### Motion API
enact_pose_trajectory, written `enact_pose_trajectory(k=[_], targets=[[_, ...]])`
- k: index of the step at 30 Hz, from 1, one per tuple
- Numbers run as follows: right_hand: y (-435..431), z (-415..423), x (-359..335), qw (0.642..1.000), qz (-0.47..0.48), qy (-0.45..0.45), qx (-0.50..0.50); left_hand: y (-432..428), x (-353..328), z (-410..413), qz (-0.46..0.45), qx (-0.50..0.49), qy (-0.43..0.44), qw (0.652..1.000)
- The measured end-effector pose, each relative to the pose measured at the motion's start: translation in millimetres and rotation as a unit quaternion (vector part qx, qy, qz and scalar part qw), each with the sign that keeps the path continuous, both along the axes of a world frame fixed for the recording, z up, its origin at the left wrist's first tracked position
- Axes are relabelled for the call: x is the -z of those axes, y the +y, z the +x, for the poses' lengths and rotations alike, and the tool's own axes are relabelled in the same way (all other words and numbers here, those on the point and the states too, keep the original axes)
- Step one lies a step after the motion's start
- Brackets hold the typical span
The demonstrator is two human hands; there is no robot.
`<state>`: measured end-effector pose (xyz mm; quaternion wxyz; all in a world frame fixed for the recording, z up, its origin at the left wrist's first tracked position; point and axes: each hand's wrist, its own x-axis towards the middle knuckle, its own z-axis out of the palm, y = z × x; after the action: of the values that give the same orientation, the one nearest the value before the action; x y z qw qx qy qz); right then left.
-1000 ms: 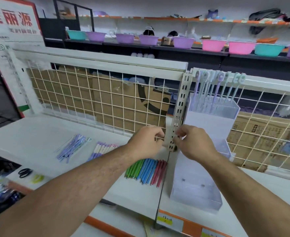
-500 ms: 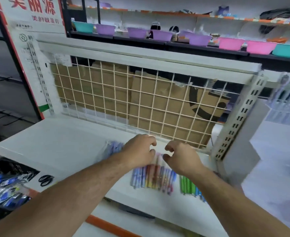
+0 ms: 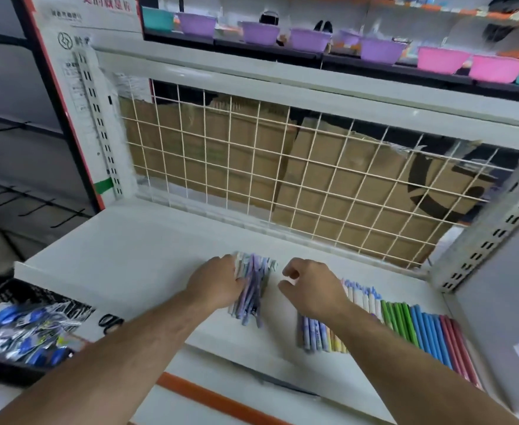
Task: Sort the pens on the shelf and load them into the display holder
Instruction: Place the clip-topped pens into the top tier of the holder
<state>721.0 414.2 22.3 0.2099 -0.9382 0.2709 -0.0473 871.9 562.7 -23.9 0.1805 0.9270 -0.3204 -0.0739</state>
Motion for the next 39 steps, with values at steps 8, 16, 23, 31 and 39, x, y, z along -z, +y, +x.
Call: enact_pose_trajectory(k=[8, 16, 23, 31, 39], targets=[[3, 21, 6, 1.000, 0.009, -0.012, -0.004, -5, 7, 12, 0.012, -0.021, 0.052, 0.998], [0, 27, 11, 1.000, 0.020, -0.015, -0.004, -8, 8, 17, 0.032, -0.035, 0.056, 0.997], [-1, 25, 12, 0.999, 0.033, -0.009, -0.001, -10, 4, 18, 0.087, -0.035, 0.031, 0.995], [-2, 19, 11, 0.999, 0.035, 0.001, 0.002, -16, -5, 10, 0.207, 0.005, -0.029, 0.978], [4, 13, 7, 0.999, 0.040, 0.011, -0.002, -11, -8, 18, 0.205, -0.014, 0.013, 0.979]])
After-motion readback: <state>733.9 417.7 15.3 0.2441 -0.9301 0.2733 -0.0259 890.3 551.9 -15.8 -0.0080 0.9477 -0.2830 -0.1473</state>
